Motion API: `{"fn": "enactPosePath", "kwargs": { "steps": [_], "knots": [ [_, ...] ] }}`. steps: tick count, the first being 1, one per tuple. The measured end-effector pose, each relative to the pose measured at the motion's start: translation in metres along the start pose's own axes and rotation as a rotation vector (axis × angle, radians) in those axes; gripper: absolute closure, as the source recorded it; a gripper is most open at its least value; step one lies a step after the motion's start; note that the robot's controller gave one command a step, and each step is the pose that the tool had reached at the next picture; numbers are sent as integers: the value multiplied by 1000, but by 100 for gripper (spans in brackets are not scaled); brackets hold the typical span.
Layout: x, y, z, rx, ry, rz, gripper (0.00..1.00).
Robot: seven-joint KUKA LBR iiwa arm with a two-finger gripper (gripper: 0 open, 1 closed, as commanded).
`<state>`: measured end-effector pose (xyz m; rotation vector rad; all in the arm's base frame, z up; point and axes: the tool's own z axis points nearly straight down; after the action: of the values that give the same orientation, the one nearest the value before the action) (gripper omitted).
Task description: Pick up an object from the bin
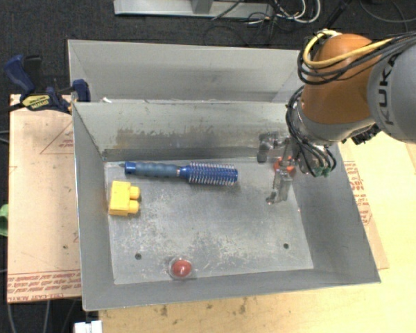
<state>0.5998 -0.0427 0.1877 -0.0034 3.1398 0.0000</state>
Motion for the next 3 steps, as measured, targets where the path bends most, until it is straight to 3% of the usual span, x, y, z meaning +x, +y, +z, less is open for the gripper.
{"fn": "enactPosePath", "kwargs": {
  "steps": [1, 2, 3],
  "knots": [
    [-36, 73, 80, -5, 3, -4, 0],
    [-47, 85, 119, -1, 0, -77, 0],
    [-47, 84, 118, -1, 1, -77, 100]
  ]
}}
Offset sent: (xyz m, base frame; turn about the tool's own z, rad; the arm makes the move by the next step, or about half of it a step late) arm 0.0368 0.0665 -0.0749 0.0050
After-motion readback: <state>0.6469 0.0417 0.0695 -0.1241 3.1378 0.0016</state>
